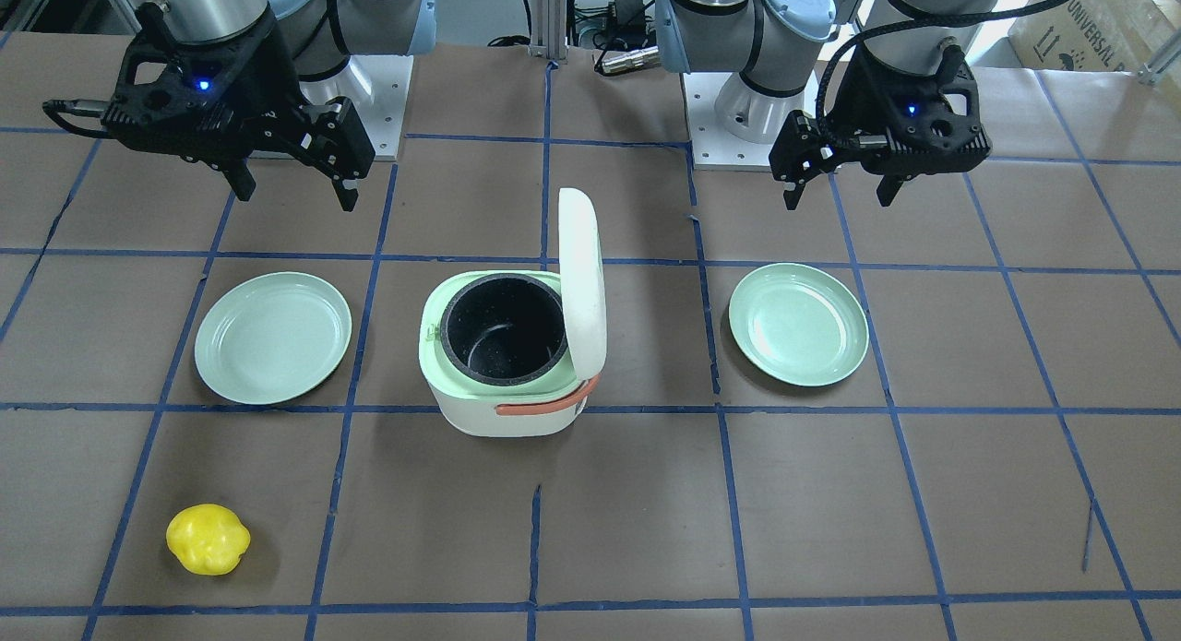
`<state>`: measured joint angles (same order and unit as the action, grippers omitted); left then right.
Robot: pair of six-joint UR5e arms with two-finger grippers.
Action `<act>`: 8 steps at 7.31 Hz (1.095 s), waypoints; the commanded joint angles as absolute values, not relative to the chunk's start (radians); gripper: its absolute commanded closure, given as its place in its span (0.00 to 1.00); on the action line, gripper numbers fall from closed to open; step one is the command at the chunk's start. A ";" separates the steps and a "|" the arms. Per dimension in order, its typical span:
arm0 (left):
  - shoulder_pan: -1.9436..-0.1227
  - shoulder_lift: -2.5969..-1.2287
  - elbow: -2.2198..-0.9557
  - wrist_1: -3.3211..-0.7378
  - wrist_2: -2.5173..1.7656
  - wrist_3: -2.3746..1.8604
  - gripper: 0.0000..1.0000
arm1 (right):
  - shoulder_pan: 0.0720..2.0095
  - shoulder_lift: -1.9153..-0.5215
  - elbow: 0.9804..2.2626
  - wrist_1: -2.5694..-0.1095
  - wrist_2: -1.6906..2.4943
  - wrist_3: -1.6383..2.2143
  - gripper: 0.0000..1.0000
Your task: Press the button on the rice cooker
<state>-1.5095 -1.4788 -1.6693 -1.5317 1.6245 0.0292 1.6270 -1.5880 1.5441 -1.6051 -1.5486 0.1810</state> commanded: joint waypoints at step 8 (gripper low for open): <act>-1.509 -1.479 -1.669 -1.531 1.624 0.029 0.00 | 1.629 -1.586 1.558 -1.605 -1.552 0.110 0.01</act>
